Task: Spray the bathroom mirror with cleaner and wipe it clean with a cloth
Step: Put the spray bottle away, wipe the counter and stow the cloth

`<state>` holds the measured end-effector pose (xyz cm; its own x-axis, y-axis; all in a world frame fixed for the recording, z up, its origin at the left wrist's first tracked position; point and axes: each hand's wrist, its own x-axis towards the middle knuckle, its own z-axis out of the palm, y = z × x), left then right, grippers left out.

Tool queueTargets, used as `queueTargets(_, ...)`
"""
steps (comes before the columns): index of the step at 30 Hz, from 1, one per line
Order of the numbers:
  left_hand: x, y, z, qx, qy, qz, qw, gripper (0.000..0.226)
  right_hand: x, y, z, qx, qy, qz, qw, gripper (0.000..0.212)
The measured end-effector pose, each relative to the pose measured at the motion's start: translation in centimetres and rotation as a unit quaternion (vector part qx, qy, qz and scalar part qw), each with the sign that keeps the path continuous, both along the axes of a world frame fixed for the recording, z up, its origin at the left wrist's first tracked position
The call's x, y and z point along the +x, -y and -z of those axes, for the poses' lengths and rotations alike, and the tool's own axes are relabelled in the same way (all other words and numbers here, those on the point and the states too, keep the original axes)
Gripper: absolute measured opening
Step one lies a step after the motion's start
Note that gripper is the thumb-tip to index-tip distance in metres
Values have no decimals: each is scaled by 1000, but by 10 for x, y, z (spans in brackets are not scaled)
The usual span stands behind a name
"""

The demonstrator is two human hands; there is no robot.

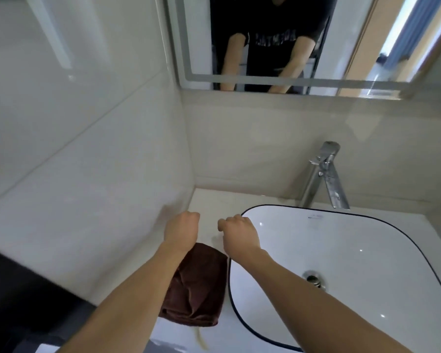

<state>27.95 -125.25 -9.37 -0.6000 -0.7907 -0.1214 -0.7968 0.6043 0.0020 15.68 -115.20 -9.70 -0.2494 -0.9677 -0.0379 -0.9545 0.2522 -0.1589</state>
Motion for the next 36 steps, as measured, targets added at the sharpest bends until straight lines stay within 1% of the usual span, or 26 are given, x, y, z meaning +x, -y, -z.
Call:
queueTargets(2,-13,-5,-13,-23,-83,-12,996,25,-5,-5,-16,-32,18,14,999,36)
queueTargets(5,-36,-15,-43,-55,-162,-2,985,20,-15,-14,-49,-86,35,38,995,28)
queueTargets(10,-78,-18,-100,-98,-228,49,967,12,-41,-26,-103,-161,36,86,983,29)
queueTargets(13,-103,-23,-136,-111,-245,75,960,14,-62,-33,-140,-204,10,110,973,34)
queueTargets(15,-123,-32,-164,-113,-281,91,949,19,-78,-44,-166,-243,-10,128,961,38)
queueTargets(18,-159,-54,-199,-110,-337,115,928,26,-108,-73,-200,-296,-27,181,937,37)
queueTargets(21,-207,-88,-225,-90,-360,163,914,27,-145,-121,-228,-329,-43,258,907,39)
queueTargets(23,-241,-119,-234,-62,-372,208,903,28,-171,-164,-241,-337,-70,308,887,39)
queueTargets(26,-288,-176,-233,-14,-374,265,889,27,-210,-233,-244,-324,-90,398,853,38)
queueTargets(28,-314,-215,-224,18,-362,295,884,28,-230,-275,-234,-308,-86,449,834,40)
queueTargets(33,-367,-288,-179,86,-302,352,882,28,-269,-358,-180,-233,-40,536,810,41)
queueTargets(36,-395,-315,-148,121,-265,369,883,29,-288,-387,-143,-188,14,573,798,40)
